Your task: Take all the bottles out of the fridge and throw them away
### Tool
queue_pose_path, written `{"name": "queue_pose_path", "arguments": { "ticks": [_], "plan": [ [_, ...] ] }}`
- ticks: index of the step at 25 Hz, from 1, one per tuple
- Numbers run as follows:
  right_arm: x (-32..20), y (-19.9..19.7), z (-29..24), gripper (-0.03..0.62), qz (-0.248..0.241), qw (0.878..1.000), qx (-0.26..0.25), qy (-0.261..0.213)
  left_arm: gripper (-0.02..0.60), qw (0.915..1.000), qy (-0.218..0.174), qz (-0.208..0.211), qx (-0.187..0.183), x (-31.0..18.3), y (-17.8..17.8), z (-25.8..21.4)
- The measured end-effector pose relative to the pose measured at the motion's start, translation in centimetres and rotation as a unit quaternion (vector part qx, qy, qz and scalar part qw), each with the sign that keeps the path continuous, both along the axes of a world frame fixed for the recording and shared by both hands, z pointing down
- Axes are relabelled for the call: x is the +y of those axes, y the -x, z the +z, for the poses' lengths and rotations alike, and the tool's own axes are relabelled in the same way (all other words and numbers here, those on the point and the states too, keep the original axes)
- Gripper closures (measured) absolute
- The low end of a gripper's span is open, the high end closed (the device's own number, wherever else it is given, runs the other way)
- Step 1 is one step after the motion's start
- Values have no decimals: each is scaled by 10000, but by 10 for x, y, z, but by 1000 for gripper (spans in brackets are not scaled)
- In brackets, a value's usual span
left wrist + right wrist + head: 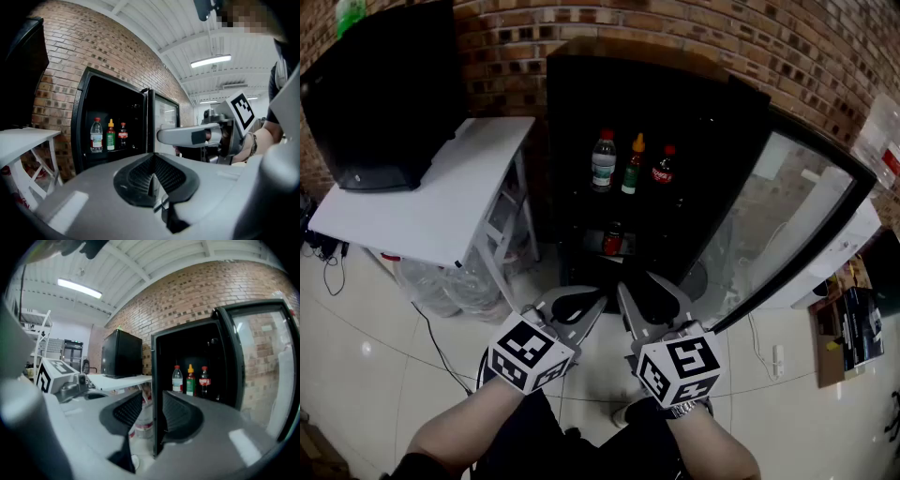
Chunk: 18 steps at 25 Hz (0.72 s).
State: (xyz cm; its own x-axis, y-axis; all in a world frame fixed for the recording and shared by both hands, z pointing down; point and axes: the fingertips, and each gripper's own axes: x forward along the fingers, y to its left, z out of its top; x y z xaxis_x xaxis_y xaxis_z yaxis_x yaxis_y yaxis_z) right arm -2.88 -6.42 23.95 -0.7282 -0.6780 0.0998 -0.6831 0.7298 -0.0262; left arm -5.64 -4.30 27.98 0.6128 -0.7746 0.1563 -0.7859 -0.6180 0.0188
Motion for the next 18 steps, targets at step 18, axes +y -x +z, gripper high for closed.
{"name": "queue_pose_path", "arguments": {
  "ticks": [18],
  "plan": [
    [-157, 78, -26, 348, 164, 9977, 545, -361, 577, 9994, -130, -282, 183, -100, 49, -6]
  ]
}}
